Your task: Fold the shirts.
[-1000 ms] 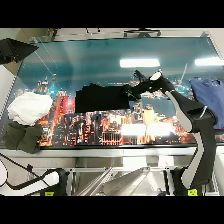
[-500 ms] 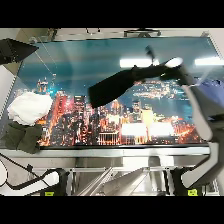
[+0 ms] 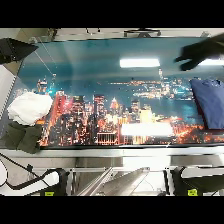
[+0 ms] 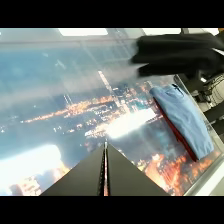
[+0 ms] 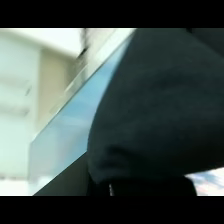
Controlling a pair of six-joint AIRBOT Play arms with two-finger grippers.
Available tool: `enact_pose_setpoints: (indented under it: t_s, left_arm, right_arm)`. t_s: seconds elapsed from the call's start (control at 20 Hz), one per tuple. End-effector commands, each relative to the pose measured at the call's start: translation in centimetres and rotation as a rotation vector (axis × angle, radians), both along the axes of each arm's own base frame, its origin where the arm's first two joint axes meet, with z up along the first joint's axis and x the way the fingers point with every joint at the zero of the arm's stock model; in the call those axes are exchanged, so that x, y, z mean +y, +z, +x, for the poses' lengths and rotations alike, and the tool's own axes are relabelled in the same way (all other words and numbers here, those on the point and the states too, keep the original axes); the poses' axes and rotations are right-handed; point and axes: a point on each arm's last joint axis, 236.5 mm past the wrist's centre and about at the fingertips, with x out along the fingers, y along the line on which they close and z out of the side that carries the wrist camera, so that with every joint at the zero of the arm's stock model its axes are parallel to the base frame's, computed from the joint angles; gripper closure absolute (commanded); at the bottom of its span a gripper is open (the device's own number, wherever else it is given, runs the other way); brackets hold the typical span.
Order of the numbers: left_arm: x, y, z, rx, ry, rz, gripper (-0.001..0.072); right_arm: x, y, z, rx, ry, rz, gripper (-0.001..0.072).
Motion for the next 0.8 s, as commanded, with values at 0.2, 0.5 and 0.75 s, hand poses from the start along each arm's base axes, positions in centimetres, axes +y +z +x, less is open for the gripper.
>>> enact_pose_setpoints:
  t_s: [0.2, 0.5, 0.75]
  left_arm:
    - [-2.4, -0.6, -0.2, 0.012, -0.061, 0.006, 0.0681]
    - [-7.0, -2.3, -0.5, 0.06, -0.186, -0.003, 0.0681]
    - [-8.9, -3.0, -0.6, 0.076, -0.231, -0.01, 0.0682]
  right_arm:
    - [-9.8, -16.7, -19.8, 0.709, -0.24, -0.032, 0.0693]
    - [-9.3, -26.5, -27.4, 0.853, -0.358, -0.037, 0.0689]
    - [-8.6, -24.8, -28.5, 0.904, -0.29, -0.05, 0.0183]
